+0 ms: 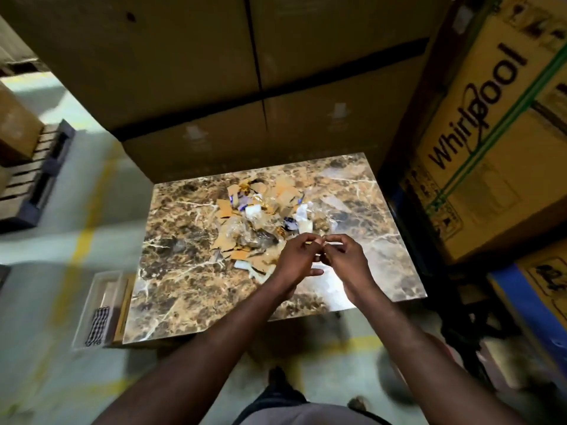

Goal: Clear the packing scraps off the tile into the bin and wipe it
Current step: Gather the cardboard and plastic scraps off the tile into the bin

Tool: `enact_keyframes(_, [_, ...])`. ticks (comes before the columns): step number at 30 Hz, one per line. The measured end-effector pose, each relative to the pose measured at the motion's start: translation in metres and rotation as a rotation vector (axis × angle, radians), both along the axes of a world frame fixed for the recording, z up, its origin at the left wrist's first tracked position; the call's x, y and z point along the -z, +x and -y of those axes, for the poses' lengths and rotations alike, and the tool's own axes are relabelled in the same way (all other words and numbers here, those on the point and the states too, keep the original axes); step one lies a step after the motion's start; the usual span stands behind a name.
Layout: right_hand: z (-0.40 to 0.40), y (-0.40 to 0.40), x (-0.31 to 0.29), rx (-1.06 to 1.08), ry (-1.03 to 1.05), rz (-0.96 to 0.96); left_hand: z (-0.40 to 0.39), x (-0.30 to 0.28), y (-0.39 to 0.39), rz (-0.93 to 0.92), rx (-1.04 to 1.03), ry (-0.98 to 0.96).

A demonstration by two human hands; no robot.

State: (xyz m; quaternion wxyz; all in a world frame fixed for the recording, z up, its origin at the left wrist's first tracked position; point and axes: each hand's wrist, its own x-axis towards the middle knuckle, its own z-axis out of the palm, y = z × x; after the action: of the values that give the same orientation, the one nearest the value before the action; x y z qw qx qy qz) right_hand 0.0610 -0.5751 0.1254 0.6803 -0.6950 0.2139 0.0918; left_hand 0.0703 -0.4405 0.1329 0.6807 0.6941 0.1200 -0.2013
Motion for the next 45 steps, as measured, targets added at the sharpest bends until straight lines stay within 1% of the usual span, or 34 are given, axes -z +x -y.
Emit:
enact_keyframes(4, [-0.044, 0.025, -0.003, -0.101, -0.067, 0.016, -0.053, 0.005, 0.014, 0.03, -0.099, 0.051])
enact_keyframes(7, [-0.075, 0.039, 0.002, -0.154, -0.112, -0.004, -0.085, 0.02, 0.024, 0.034, -0.167, 0.087])
enact_keyframes(10, [-0.095, 0.051, 0.017, -0.211, -0.171, -0.037, -0.112, 0.04, 0.033, -0.012, -0.248, 0.121])
enact_keyframes(13, [-0.109, 0.065, 0.037, -0.264, -0.293, -0.056, -0.131, 0.061, 0.043, -0.094, -0.375, 0.172])
enact_keyframes(16, [-0.125, 0.082, 0.05, -0.318, -0.382, -0.108, -0.151, 0.082, 0.062, -0.11, -0.473, 0.342])
enact_keyframes(19, [-0.145, 0.096, 0.067, -0.351, -0.395, -0.194, -0.173, 0.099, 0.084, -0.125, -0.513, 0.513])
enact_keyframes(23, [-0.161, 0.114, 0.083, -0.399, -0.371, -0.228, -0.184, 0.104, 0.121, -0.129, -0.449, 0.619])
enact_keyframes(25, [-0.165, 0.122, 0.087, -0.441, -0.378, -0.231, -0.187, 0.11, 0.135, -0.134, -0.388, 0.638])
enact_keyframes(29, [-0.178, 0.136, 0.096, -0.472, -0.345, -0.278, -0.191, 0.132, 0.156, -0.19, -0.177, 0.724])
enact_keyframes(31, [-0.184, 0.142, 0.1, -0.452, -0.315, -0.282, -0.194, 0.157, 0.163, -0.242, -0.089, 0.761])
enact_keyframes(33, [-0.187, 0.145, 0.101, -0.45, -0.327, -0.261, -0.196, 0.174, 0.164, -0.279, -0.097, 0.751])
enact_keyframes(37, [-0.187, 0.147, 0.101, -0.415, -0.324, -0.247, -0.182, 0.134, 0.154, -0.349, -0.19, 0.618])
enact_keyframes(39, [-0.189, 0.146, 0.098, -0.39, -0.309, -0.23, -0.177, 0.115, 0.146, -0.315, -0.244, 0.544])
enact_keyframes(41, [-0.193, 0.144, 0.098, -0.355, -0.286, -0.202, -0.175, 0.11, 0.139, -0.265, -0.3, 0.488])
enact_keyframes(45, [-0.196, 0.14, 0.092, -0.309, -0.262, -0.13, -0.173, 0.109, 0.131, -0.255, -0.306, 0.377])
